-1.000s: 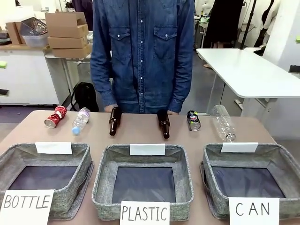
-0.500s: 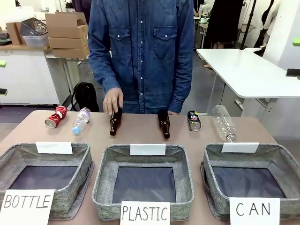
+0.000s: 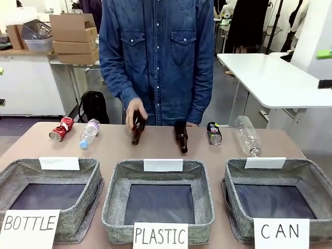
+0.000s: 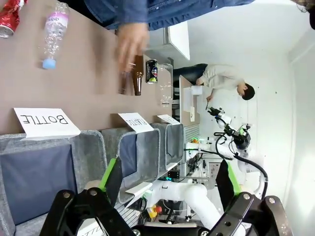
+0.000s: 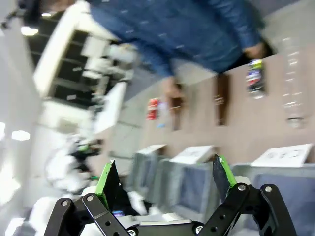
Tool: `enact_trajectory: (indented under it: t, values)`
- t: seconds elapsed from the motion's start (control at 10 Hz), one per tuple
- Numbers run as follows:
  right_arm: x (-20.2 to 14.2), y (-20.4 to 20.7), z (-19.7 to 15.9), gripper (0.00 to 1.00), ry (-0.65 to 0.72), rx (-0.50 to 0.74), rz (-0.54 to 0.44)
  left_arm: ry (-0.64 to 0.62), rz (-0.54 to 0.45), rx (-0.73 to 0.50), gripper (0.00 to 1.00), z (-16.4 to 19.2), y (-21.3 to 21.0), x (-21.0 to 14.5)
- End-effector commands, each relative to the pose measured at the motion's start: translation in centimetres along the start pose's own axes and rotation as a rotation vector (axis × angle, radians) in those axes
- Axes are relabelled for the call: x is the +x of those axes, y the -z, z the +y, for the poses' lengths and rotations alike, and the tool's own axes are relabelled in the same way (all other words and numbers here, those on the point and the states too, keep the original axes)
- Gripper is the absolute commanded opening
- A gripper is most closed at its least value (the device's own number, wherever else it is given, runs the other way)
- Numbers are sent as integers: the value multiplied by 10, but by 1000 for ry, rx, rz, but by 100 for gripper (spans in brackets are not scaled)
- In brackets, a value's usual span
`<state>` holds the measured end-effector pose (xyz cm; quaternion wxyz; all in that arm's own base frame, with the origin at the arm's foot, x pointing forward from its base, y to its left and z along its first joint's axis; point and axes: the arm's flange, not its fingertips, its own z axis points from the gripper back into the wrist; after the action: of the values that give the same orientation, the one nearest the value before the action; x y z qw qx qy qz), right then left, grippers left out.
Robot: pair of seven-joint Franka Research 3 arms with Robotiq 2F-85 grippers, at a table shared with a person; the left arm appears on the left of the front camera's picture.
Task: Sort the can waste into the basket.
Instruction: Pick up the can waste from the table and place it in the right Fabric basket.
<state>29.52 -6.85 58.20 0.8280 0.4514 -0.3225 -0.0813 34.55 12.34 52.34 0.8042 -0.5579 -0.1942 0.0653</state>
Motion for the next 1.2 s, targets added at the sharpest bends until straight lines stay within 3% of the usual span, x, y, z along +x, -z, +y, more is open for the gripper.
enact_trajectory:
  t: [0.0, 0.2, 0.3, 0.5, 0.6, 0.8, 1.0, 1.1]
  values:
    - [-4, 45, 20, 100, -184, -351, 37, 20, -4, -25, 100, -1, 0, 2]
    - [-12, 82, 18, 100, -246, -416, 48, 20, -4, -25, 100, -1, 0, 2]
    - [-13, 79, 17, 100, -235, -366, 47, 20, -4, -25, 100, -1, 0, 2]
    - [-11, 17, 5, 100, -79, -116, 43, 20, -4, -25, 100, -1, 0, 2]
    - [-11, -16, -6, 100, 18, -69, 6, 20, -4, -25, 100, -1, 0, 2]
    - [-20, -52, -16, 100, 53, -43, -68, 20, -4, -25, 100, -1, 0, 2]
    - [-22, -33, -18, 100, 21, -58, -37, 20, -4, -25, 100, -1, 0, 2]
    - [-21, 7, -12, 100, -26, -106, 19, 20, -4, -25, 100, -1, 0, 2]
